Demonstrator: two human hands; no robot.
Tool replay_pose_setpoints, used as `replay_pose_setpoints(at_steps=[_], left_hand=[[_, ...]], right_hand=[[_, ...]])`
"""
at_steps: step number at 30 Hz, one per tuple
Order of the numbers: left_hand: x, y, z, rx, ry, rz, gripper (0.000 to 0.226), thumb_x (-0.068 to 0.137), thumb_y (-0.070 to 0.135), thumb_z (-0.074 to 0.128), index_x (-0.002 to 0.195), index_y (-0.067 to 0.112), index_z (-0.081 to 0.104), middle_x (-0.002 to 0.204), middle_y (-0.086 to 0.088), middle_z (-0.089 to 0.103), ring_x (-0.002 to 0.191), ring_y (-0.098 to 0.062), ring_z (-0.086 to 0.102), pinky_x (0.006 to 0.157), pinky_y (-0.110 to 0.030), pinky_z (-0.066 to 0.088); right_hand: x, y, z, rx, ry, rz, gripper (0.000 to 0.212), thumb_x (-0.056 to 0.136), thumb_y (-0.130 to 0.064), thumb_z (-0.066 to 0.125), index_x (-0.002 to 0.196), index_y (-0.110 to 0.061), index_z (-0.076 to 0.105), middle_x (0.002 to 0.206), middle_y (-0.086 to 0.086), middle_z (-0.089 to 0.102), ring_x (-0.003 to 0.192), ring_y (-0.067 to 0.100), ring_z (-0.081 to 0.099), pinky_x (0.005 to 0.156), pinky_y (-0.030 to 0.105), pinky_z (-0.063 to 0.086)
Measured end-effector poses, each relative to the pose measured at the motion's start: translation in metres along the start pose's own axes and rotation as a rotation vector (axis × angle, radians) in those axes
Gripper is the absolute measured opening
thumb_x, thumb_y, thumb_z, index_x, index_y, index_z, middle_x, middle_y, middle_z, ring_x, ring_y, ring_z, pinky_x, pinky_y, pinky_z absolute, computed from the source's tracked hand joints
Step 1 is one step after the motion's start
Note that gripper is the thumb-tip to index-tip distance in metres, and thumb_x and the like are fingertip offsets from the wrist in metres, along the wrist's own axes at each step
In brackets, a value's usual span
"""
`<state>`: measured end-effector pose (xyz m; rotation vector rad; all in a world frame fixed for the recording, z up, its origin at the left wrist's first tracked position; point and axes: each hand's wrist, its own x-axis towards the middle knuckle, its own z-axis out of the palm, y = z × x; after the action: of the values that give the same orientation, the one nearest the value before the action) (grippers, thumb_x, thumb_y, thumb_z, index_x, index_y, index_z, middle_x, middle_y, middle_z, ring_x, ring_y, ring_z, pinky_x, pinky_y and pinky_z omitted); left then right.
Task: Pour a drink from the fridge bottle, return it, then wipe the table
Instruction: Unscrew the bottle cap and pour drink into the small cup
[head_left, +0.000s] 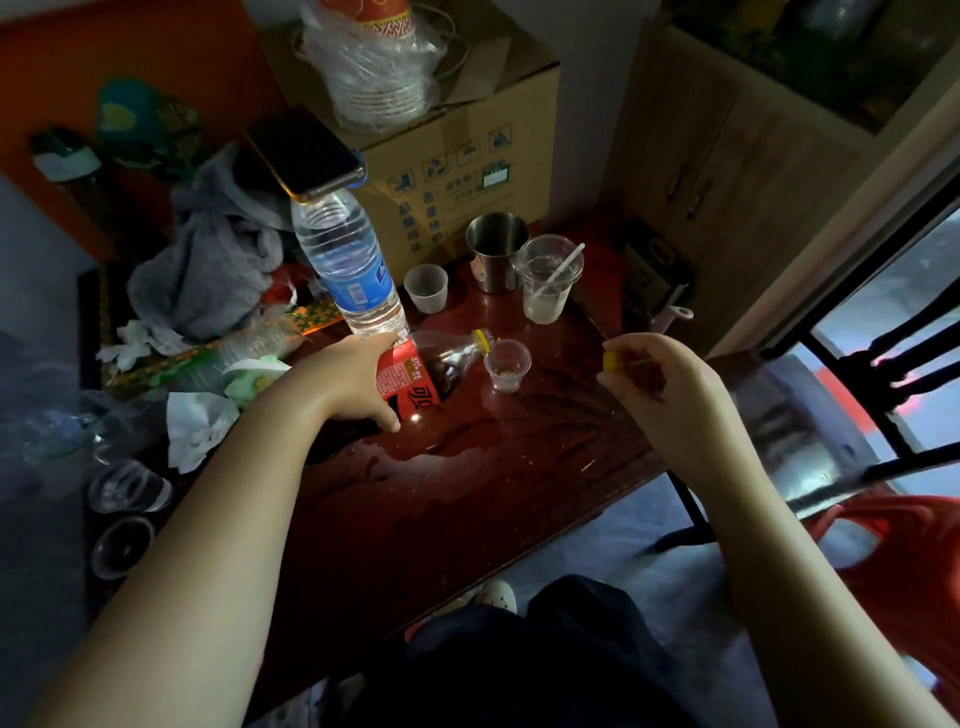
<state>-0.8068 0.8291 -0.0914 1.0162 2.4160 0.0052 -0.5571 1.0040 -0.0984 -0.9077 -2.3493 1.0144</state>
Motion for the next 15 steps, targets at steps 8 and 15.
replay_pose_setpoints(at_steps=[8, 15], left_hand=[[0.0023, 0.0029, 0.0006, -0.001, 0.0, 0.016, 0.109, 0.058, 0.032, 0.088, 0.148, 0.027, 0.025, 0.139, -0.004, 0.044, 0.124, -0.024, 0.046, 0.082, -0.029, 0.037], [0.0045, 0.0048, 0.0, 0.019, -0.008, 0.03, 0.109, 0.058, 0.031, 0.088, 0.148, 0.026, 0.025, 0.139, -0.004, 0.045, 0.124, -0.025, 0.046, 0.084, -0.029, 0.038]], right_hand=[[-0.0023, 0.0025, -0.0007, 0.004, -0.004, 0.003, 0.029, 0.083, -0.029, 0.068, 0.112, -0.029, 0.062, 0.103, -0.007, 0.062, 0.091, 0.009, 0.06, 0.081, 0.032, 0.052], [-0.002, 0.0044, -0.0009, -0.005, -0.008, 0.005, 0.03, 0.084, -0.03, 0.067, 0.113, -0.03, 0.061, 0.102, -0.008, 0.062, 0.089, 0.009, 0.06, 0.077, 0.028, 0.051]])
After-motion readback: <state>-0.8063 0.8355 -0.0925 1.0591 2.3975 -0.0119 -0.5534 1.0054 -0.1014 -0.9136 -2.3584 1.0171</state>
